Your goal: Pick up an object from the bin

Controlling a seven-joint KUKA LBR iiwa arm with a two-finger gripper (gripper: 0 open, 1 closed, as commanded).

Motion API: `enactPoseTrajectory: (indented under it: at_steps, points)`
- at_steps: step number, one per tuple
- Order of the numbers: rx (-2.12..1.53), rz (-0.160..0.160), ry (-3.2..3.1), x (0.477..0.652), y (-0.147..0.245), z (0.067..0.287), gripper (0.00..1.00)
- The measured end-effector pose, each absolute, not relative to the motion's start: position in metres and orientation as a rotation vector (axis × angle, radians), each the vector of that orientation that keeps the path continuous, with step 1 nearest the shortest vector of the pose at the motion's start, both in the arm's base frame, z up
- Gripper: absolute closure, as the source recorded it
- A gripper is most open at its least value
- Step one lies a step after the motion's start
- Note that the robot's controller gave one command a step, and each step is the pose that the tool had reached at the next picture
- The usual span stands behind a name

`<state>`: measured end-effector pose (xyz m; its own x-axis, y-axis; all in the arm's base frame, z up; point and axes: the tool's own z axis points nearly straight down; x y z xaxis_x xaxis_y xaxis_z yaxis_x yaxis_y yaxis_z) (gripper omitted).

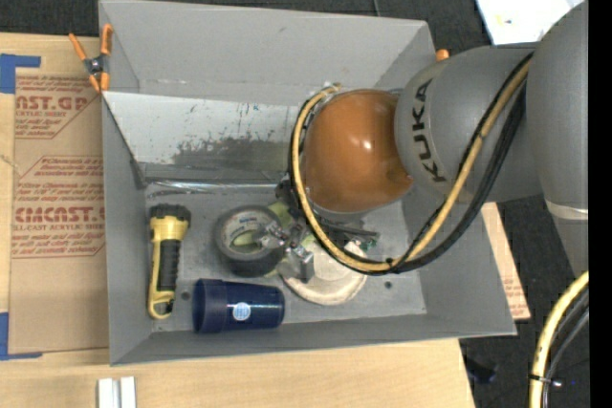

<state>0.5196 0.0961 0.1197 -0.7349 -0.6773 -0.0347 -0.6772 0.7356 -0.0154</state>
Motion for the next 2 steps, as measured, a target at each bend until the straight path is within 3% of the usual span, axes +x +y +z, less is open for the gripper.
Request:
enactPoseTrajectory:
  at_steps: [1,2]
  points:
    - [-1.517,-0.013,2.701,0.5187,0.0941,0.1052,1.00]
    - [-1.550,-0.013,2.685,0.5174,0.0999,0.0987,1.00]
